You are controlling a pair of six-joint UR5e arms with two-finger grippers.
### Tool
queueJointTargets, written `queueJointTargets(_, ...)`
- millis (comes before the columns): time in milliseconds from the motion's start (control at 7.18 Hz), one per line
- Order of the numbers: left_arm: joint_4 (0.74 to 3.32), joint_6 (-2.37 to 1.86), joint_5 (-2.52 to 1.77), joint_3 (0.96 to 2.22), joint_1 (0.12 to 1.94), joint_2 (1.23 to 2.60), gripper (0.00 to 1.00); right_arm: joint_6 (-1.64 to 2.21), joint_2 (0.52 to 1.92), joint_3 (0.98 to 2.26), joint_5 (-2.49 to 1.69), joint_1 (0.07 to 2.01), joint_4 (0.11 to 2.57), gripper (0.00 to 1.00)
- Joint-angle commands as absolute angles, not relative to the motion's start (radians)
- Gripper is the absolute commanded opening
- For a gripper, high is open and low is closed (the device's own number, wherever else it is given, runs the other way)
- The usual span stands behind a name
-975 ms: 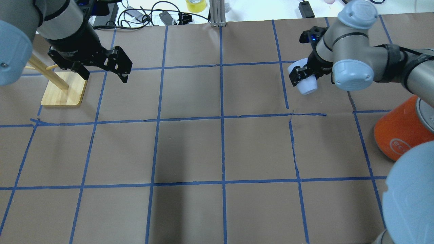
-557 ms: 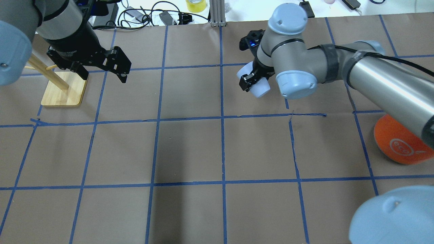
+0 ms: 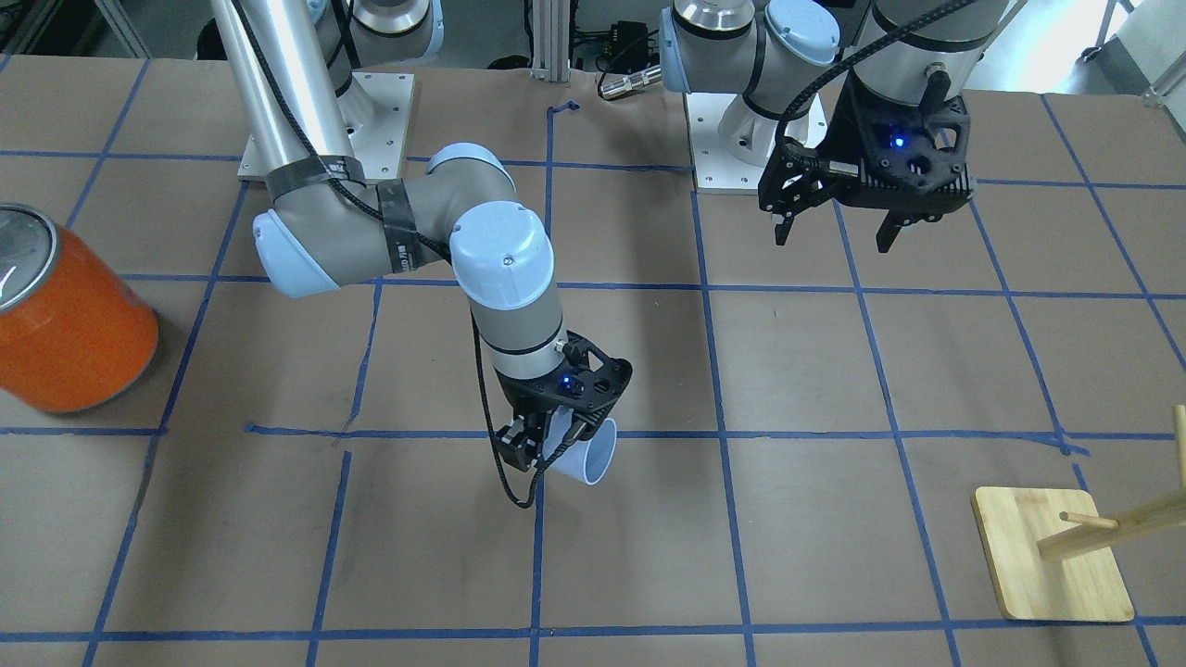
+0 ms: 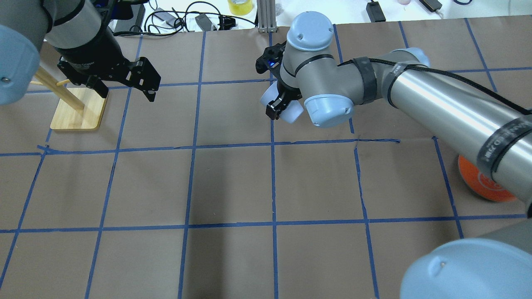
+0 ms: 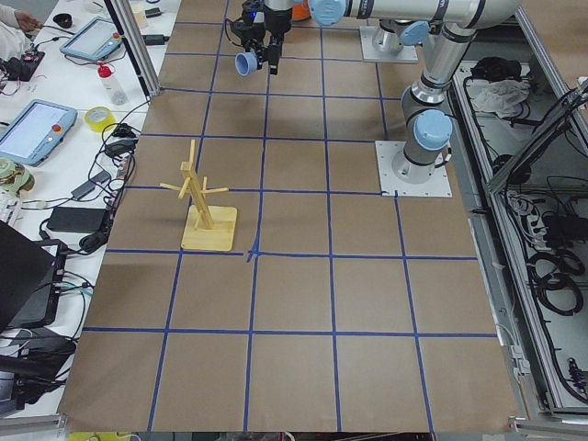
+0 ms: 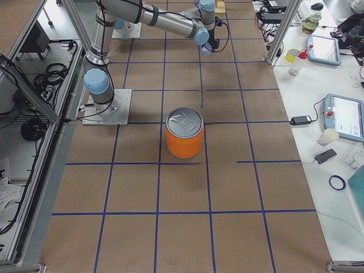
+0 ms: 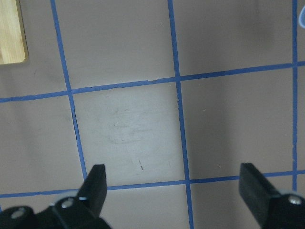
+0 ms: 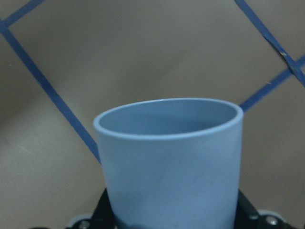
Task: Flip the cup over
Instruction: 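Carry the cup with the right gripper toward the table centre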
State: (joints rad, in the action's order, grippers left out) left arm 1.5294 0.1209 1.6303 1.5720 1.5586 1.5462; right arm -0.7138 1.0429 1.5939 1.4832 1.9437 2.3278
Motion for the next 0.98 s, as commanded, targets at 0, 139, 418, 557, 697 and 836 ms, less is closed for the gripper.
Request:
queueJointTargets(0, 1.529, 0.124, 1.631, 1.572, 1.546, 1.546, 1.0, -0.932, 0.968, 1.6, 1.506, 1.992, 2.443, 0.61)
queueJointTargets(139, 1.529, 0.124, 1.629, 1.574, 1.542, 1.546, 1.0, -0.936, 0.969, 1.603, 1.587, 2.021, 2.435, 0.61)
queueJointTargets(418, 1.529, 0.124, 1.629, 1.575, 1.537, 1.548, 1.0, -0.971, 0.957, 1.608, 1.632, 2.037, 2.427, 0.61)
queueJointTargets(557, 1.531, 0.124, 1.629, 1.575, 1.537, 1.548, 1.0, -0.971, 0.956, 1.606, 1.655, 2.037, 2.421, 0.61)
queueJointTargets(697, 1.531, 0.124, 1.628, 1.575, 1.537, 1.549, 1.0, -0.971, 0.954, 1.608, 1.657, 2.037, 2.419, 0.61)
queueJointTargets(836, 1.537, 0.124, 1.628, 1.575, 1.537, 1.548, 1.0, -0.965, 0.951, 1.606, 1.658, 2.037, 2.418, 0.68)
